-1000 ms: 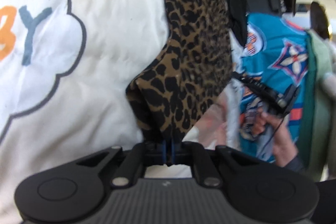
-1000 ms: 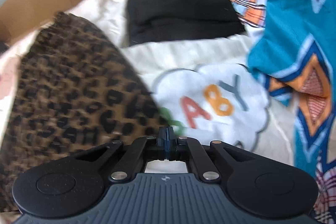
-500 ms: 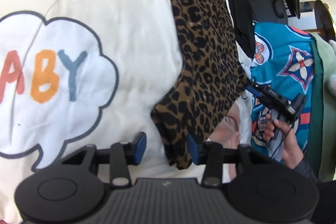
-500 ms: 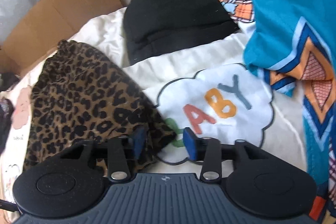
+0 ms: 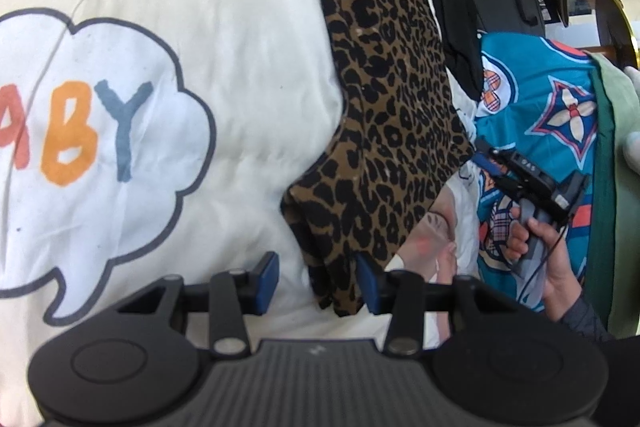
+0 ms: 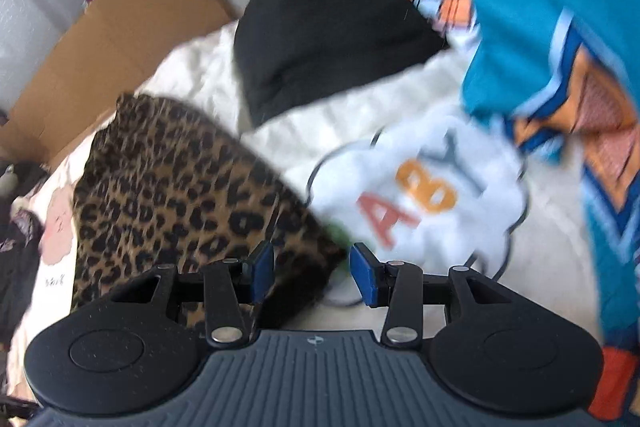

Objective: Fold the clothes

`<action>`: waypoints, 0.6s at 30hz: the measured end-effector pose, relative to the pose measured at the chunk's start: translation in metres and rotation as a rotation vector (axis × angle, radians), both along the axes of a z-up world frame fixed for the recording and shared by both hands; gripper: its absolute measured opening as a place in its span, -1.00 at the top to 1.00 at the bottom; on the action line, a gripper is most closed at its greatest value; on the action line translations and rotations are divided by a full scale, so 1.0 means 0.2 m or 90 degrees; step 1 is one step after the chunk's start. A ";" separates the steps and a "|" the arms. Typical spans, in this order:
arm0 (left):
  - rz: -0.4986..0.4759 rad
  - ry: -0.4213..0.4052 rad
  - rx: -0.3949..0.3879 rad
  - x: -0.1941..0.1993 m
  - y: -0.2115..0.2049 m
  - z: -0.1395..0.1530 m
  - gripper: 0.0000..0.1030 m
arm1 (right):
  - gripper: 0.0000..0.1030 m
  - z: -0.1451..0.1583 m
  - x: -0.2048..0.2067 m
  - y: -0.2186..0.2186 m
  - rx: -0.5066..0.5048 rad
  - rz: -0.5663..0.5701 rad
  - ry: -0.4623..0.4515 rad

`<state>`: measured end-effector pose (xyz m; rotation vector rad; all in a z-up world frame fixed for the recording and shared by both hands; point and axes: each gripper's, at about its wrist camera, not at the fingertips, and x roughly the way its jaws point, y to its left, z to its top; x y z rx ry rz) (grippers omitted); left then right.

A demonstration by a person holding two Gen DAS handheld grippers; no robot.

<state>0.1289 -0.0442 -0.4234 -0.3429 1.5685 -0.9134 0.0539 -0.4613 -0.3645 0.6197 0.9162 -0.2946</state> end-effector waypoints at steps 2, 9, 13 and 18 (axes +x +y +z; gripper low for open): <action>-0.001 0.001 0.003 0.00 -0.01 0.00 0.14 | 0.24 -0.02 0.00 0.01 -0.004 0.000 0.002; -0.010 0.000 0.012 -0.02 -0.04 0.01 0.14 | 0.95 0.04 0.03 0.02 -0.053 0.024 -0.031; -0.018 0.000 0.020 -0.03 -0.06 0.02 0.14 | 0.95 0.00 0.07 0.00 -0.058 0.033 -0.012; -0.046 -0.028 0.068 0.06 0.00 0.10 0.15 | 0.94 -0.04 0.05 -0.02 -0.048 0.023 0.002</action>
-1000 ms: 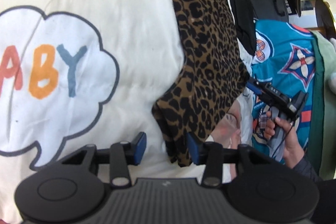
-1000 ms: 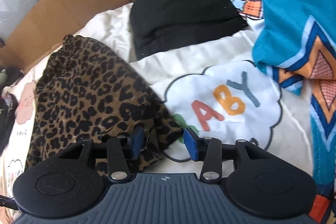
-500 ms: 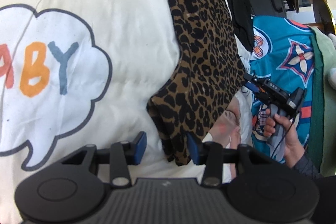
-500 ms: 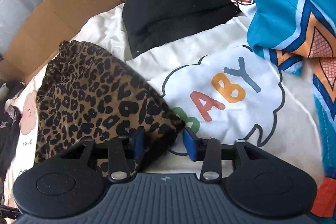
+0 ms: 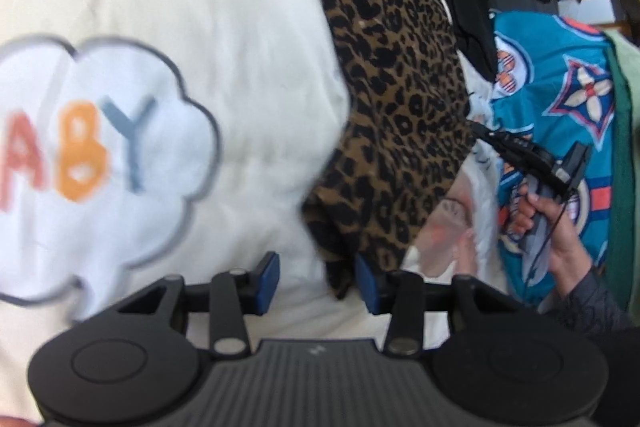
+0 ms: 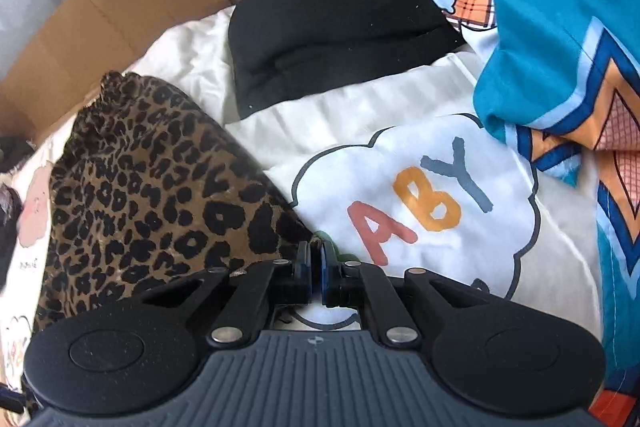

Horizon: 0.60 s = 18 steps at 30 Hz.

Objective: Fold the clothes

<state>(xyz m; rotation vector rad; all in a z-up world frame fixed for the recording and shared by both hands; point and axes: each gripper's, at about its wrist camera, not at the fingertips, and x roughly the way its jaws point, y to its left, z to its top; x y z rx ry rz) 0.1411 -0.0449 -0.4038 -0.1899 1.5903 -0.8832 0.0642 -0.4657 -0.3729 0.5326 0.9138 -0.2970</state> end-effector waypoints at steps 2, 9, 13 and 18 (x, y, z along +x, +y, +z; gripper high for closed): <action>-0.009 -0.023 0.020 0.08 0.02 0.06 0.15 | 0.90 0.01 -0.01 0.01 0.004 -0.002 -0.006; -0.013 -0.164 0.070 0.40 -0.13 0.31 0.14 | 0.64 0.03 -0.05 0.02 0.035 -0.022 -0.045; -0.018 -0.250 0.081 0.57 -0.33 0.43 0.13 | 0.41 0.05 -0.06 0.03 0.051 -0.029 -0.061; -0.043 -0.352 0.099 0.72 -0.62 0.52 0.09 | 0.41 0.05 -0.08 0.02 0.065 -0.048 -0.072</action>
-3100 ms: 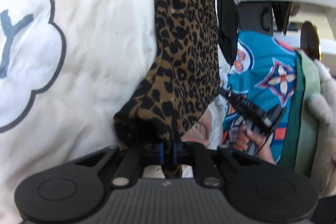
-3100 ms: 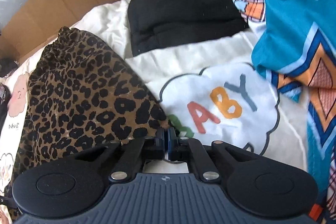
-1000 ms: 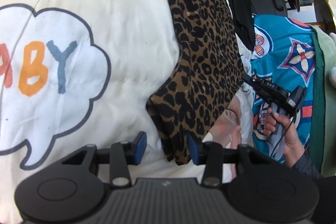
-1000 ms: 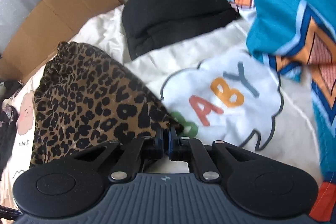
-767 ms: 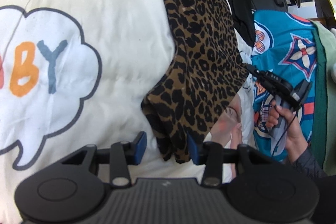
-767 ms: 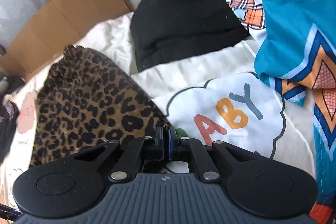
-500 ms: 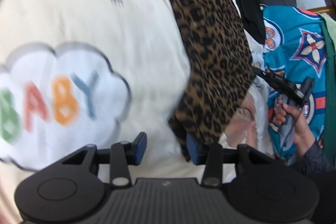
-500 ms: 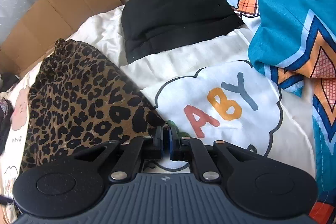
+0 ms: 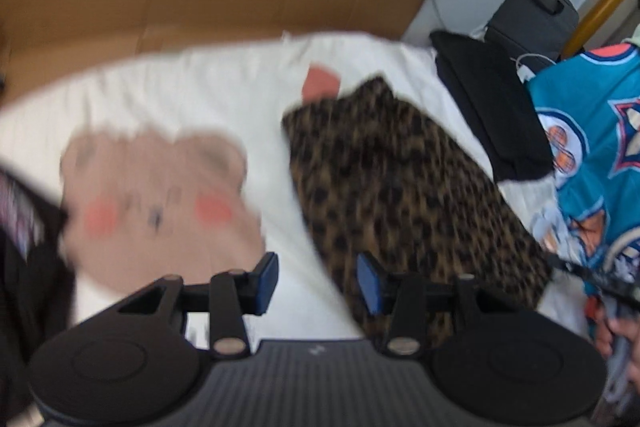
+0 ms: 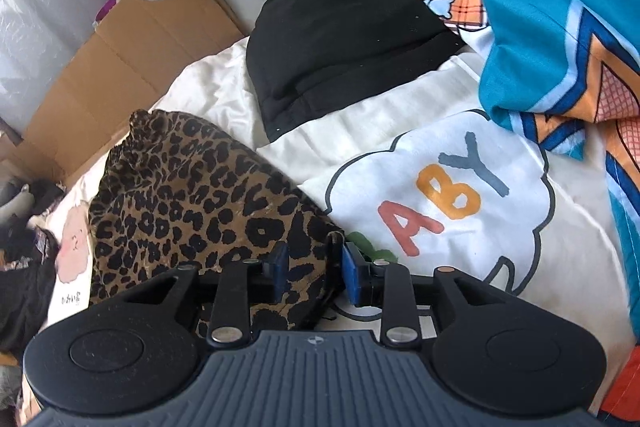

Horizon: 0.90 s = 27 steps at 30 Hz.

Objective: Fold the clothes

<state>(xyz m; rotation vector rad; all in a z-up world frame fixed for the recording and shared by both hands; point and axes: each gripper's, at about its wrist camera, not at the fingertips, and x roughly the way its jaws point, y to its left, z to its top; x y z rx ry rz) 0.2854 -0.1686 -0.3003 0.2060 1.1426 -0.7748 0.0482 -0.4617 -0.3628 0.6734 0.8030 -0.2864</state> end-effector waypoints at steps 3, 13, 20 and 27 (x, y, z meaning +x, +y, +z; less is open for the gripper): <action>-0.011 -0.039 0.005 0.07 -0.17 0.01 0.06 | 0.41 -0.01 -0.01 -0.02 0.005 -0.018 -0.003; -0.058 -0.122 0.055 0.18 -0.69 -0.10 -0.04 | 0.41 -0.02 -0.03 -0.03 0.014 -0.028 -0.004; -0.118 -0.161 0.099 0.16 -0.92 -0.18 -0.28 | 0.41 -0.03 -0.04 -0.03 0.017 -0.032 -0.002; -0.177 -0.162 0.150 0.19 -1.03 -0.34 -0.34 | 0.42 -0.04 -0.06 -0.03 0.014 -0.035 0.014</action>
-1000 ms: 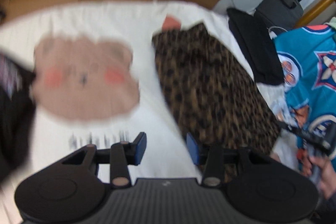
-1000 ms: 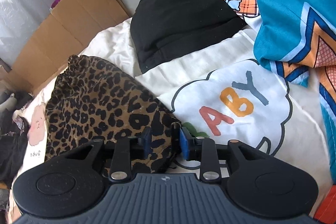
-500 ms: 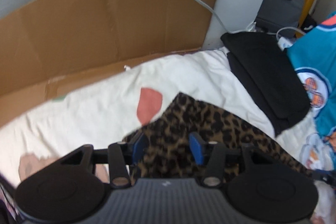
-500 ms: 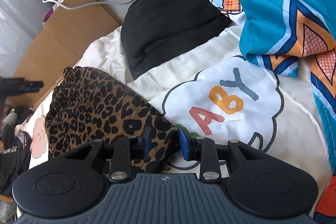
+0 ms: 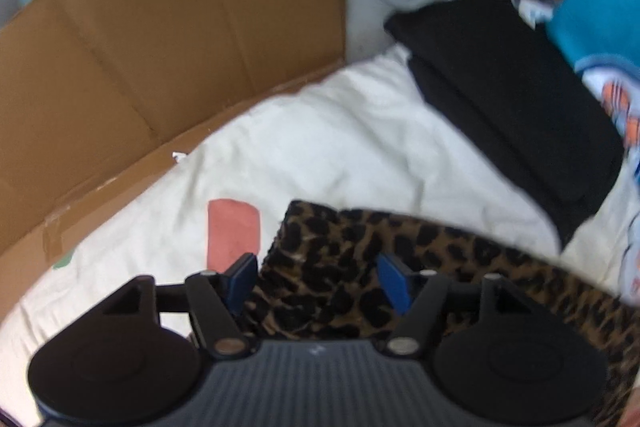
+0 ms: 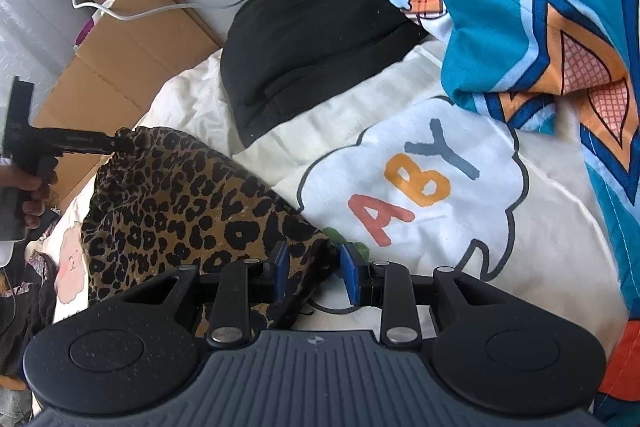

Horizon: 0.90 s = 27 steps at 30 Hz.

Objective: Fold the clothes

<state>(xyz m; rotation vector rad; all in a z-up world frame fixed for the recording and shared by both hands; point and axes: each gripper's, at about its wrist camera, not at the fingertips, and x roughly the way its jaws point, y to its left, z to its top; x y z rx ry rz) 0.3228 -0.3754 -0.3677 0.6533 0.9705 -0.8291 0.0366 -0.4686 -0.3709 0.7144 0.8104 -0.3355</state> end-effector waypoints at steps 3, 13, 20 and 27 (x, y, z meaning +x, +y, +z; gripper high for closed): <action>-0.012 -0.011 0.024 0.01 -0.02 -0.05 -0.35 | 0.44 0.01 0.01 0.01 -0.015 0.003 0.005; -0.048 -0.060 0.045 -0.01 -0.07 -0.06 0.05 | 0.96 0.00 0.05 0.02 -0.019 0.022 -0.001; -0.026 -0.066 0.037 0.02 -0.09 -0.08 0.09 | 0.97 -0.05 0.05 0.02 -0.010 0.028 0.020; -0.013 -0.069 0.017 0.00 -0.09 -0.09 0.05 | 0.94 -0.04 0.03 0.01 -0.012 0.018 0.018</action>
